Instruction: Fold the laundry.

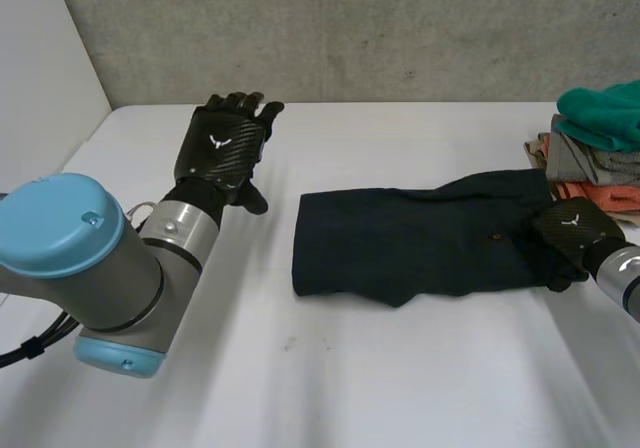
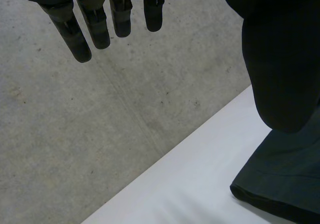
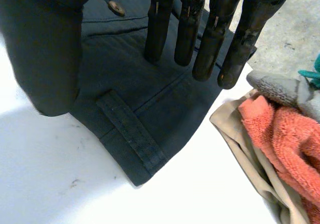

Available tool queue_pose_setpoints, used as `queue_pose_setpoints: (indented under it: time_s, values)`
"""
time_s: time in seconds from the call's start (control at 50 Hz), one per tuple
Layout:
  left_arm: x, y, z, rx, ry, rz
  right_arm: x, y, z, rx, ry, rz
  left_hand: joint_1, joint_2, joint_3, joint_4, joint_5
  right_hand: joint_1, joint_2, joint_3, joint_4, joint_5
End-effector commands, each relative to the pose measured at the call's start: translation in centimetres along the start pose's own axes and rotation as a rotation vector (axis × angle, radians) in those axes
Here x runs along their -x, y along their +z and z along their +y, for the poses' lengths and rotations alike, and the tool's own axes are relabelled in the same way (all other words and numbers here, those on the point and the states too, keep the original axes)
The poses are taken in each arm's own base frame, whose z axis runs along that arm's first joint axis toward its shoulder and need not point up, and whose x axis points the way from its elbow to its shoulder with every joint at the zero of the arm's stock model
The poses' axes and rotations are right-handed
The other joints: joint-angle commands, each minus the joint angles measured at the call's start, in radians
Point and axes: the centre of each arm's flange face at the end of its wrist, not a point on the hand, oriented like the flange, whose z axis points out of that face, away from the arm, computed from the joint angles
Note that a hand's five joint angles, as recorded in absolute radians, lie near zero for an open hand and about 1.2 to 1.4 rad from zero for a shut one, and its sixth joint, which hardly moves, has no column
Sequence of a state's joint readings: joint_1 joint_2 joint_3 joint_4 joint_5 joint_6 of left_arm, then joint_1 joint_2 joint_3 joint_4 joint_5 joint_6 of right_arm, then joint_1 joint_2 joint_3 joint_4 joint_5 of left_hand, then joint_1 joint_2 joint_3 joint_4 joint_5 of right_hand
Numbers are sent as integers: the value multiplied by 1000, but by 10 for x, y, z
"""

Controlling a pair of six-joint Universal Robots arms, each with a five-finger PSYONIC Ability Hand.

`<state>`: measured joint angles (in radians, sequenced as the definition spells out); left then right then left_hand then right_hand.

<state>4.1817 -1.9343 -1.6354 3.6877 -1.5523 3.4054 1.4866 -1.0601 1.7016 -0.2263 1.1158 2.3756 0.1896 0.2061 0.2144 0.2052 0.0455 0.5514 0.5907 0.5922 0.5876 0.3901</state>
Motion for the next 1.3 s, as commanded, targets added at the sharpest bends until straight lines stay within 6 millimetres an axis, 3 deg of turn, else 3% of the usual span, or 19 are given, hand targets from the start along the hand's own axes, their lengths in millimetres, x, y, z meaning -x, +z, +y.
queue_pose_setpoints:
  time_s: [0.02, 0.1, 0.14, 0.32, 0.42, 0.5, 0.52, 0.6, 0.72, 0.82, 1.02, 1.04, 1.1, 1.12, 1.18, 1.2, 1.26, 1.28, 1.3]
  values:
    - [-1, 0, 2, 6, 0, 2, 4, 11, 6, -15, -6, -9, -15, -32, -40, -31, -46, 176, 137, 136, 140, 163]
    - [0, 0, 1, 4, 0, 1, 3, 16, 8, -28, -18, 4, -15, -32, -40, -31, -46, 411, 371, 370, 374, 397]
    - [0, 0, 1, 4, 0, 1, 1, 18, 7, -42, -28, 18, -15, -32, -40, -31, -46, 843, 804, 803, 807, 830]
    - [-2, -2, 2, 6, 0, 5, -11, 19, -3, -89, -67, 74, -15, -32, -40, -31, -46, 845, 806, 804, 809, 832]
    - [0, -1, 1, 5, 0, 0, -17, 17, -25, -155, -144, 95, -15, -32, -40, -31, -46, 845, 806, 804, 809, 832]
    - [1, -2, -1, -1, 0, -3, 10, 12, -69, -284, -316, 45, -15, -32, -40, -31, -46, 845, 806, 804, 809, 832]
    - [2, -2, -2, -3, 1, -7, 31, 8, -90, -356, -388, 5, -15, -32, -40, -31, -46, 845, 806, 804, 809, 832]
    - [4, -3, -2, 0, 1, -13, 76, -4, -121, -488, -515, -89, -15, -32, -40, -31, -46, 845, 806, 804, 809, 832]
    - [8, -8, -4, 1, 2, -22, 126, -13, -133, -607, -625, -214, -15, -32, -40, -31, -46, 845, 806, 804, 809, 832]
    - [13, -12, -3, 10, 4, -32, 185, -26, -135, -732, -700, -369, -15, -32, -40, -31, -46, 845, 806, 804, 809, 832]
    - [23, -11, 0, 18, 7, -57, 224, -43, -150, -820, -679, -461, -15, -32, -40, -31, -46, 845, 806, 804, 809, 832]
    - [23, -10, 0, 17, 7, -58, 226, -43, -153, -814, -659, -457, -15, -32, -40, -31, -46, 608, 568, 567, 571, 594]
    - [24, -11, 0, 20, 6, -61, 218, -38, -159, -764, -606, -407, -15, -32, -40, -31, -46, 216, 177, 175, 180, 203]
    - [24, -10, 0, 20, 6, -62, 205, -31, -166, -689, -525, -326, -15, -32, -40, -31, -46, 87, 48, 46, 51, 74]
    - [24, -12, -1, 19, 6, -59, 177, -21, -178, -582, -342, -182, -15, -32, -40, -31, -46, -11, -50, -52, -47, -24]
    - [24, -12, -2, 18, 6, -60, 150, -10, -175, -499, -173, -87, -15, -32, -40, -31, -46, -93, -132, -134, -129, -106]
    - [24, -12, -3, 13, 6, -61, 94, 8, -154, -392, 51, 30, -15, -32, -40, -31, -46, -111, -150, -152, -147, -124]
    - [24, -12, -3, 13, 6, -61, 60, 16, -133, -340, 160, 60, -15, -32, -40, -31, -46, -117, -156, -158, -153, -130]
    - [24, -12, -3, 13, 6, -61, 48, 17, -124, -320, 191, 64, -15, -32, -40, -31, -46, -117, -156, -158, -153, -130]
